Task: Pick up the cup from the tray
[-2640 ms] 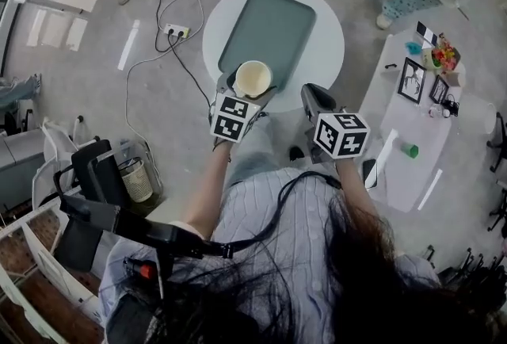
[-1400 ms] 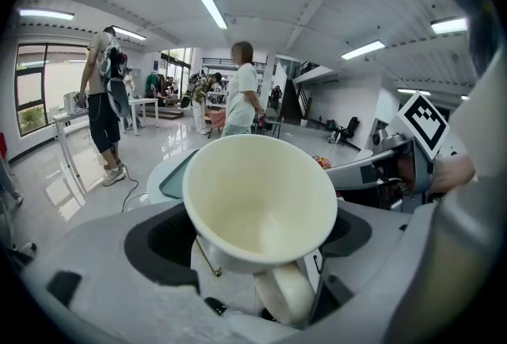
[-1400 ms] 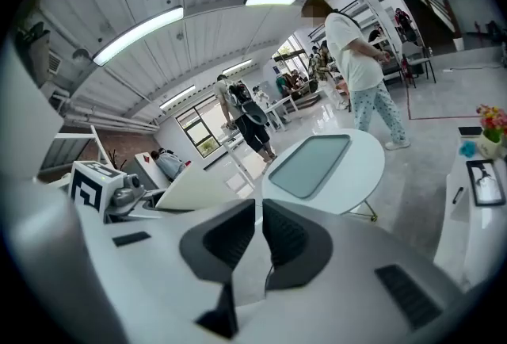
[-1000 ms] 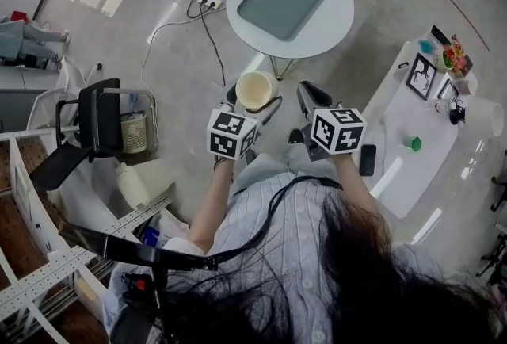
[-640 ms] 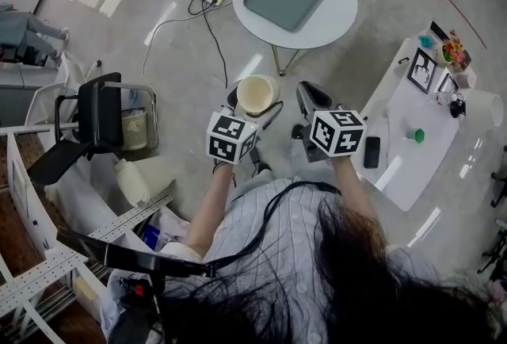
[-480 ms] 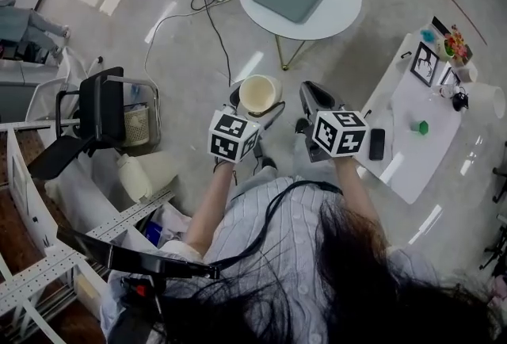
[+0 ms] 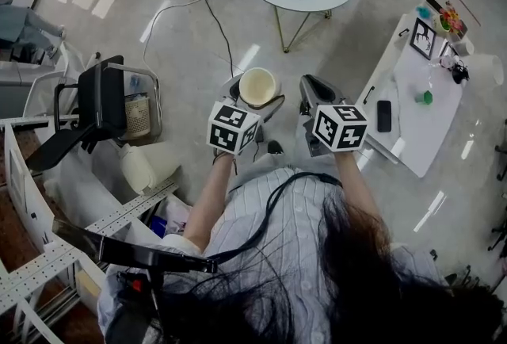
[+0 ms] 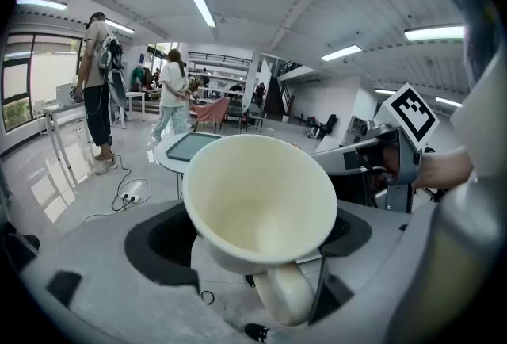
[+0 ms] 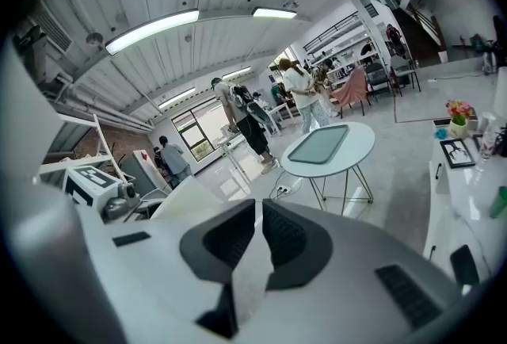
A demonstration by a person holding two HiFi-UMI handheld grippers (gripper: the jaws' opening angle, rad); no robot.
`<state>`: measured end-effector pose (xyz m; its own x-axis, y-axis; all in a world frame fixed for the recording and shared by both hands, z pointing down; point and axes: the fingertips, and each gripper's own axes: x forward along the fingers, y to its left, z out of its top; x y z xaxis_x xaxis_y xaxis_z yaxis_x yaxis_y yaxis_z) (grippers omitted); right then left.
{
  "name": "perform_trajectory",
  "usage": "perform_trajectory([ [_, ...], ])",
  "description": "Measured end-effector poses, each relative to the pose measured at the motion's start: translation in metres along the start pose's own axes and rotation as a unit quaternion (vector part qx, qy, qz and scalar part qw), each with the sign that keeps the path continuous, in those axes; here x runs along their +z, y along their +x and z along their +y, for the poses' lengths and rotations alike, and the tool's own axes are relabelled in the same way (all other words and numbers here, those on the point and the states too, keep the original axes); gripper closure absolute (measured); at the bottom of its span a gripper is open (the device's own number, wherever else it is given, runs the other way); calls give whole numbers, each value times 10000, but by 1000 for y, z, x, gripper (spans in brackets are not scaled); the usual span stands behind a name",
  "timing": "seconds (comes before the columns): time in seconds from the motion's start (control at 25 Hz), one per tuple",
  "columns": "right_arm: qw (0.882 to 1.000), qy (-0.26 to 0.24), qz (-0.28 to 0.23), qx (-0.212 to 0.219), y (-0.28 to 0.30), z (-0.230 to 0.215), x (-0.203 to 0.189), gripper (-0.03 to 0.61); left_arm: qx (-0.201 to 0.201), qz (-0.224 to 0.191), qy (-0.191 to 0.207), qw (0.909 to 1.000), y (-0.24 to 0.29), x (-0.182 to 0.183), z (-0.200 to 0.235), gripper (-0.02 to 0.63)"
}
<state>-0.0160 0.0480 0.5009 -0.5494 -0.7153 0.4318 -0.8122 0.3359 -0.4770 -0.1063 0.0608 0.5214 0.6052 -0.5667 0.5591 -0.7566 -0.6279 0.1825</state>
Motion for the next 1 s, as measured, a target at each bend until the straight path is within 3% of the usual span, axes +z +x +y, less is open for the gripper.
perform_trajectory([
  [1.0, 9994, -343, -66, 52, -90, 65, -93, 534, -149, 65, 33, 9999, -87, -87, -66, 169],
])
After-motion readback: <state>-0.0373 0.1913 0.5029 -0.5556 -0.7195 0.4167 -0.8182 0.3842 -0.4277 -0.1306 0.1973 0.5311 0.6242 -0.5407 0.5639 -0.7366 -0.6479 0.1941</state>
